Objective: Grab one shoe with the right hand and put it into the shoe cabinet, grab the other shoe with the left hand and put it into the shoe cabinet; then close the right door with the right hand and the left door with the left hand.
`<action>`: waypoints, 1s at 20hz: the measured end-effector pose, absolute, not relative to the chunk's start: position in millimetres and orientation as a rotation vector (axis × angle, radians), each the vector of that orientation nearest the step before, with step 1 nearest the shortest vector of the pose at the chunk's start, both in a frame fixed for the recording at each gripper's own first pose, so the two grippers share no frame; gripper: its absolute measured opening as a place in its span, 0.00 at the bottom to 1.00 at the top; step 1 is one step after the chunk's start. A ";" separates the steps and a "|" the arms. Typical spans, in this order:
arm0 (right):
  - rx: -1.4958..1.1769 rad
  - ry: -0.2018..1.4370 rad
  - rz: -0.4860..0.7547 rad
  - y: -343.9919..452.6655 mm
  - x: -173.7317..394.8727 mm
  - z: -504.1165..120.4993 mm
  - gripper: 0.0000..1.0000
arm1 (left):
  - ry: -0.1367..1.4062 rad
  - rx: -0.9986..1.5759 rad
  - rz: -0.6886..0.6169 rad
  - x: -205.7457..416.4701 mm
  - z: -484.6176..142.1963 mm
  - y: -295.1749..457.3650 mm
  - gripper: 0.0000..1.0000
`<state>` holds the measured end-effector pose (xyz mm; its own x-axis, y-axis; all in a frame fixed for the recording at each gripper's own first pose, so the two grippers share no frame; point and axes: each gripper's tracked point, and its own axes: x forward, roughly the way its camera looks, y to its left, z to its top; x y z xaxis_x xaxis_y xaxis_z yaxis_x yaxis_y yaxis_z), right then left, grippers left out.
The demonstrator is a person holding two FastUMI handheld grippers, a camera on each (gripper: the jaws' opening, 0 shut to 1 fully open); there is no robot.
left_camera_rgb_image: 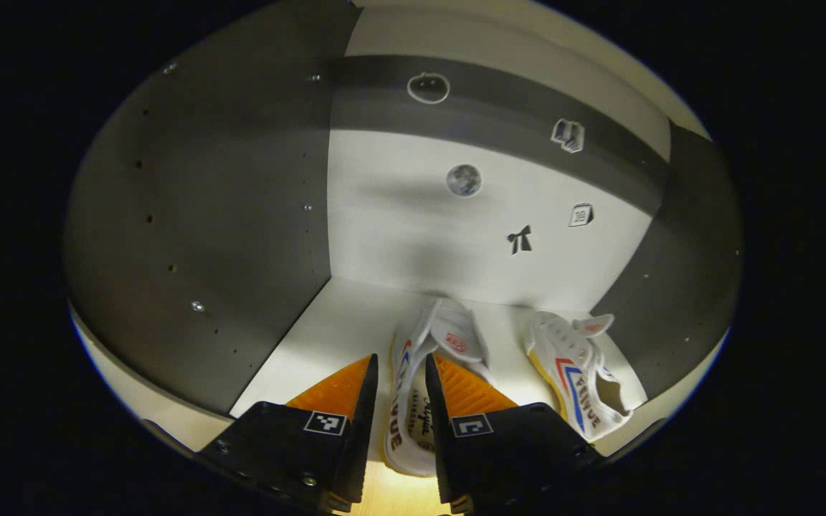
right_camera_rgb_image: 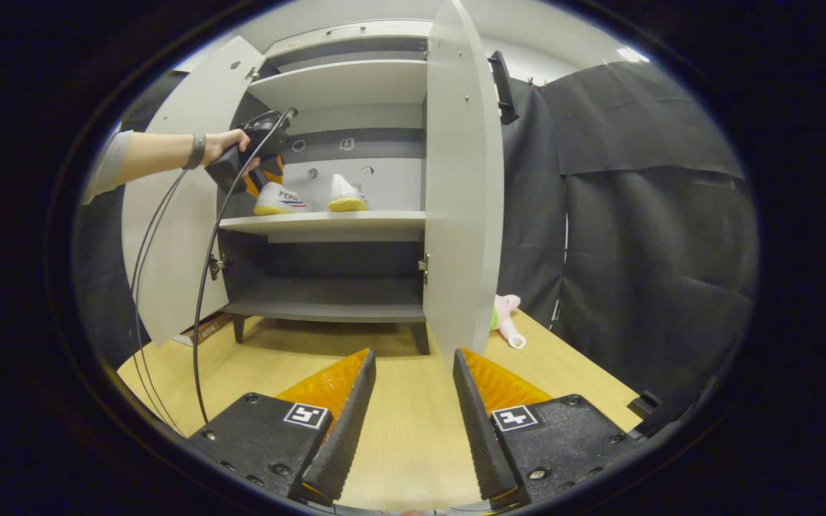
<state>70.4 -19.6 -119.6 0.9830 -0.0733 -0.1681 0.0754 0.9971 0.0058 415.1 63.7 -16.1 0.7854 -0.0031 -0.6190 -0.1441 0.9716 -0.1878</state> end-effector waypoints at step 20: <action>-0.019 0.087 0.033 9.0 14.0 -82.2 0.70 | 0.093 -0.043 0.147 44.8 -13.8 45.9 0.42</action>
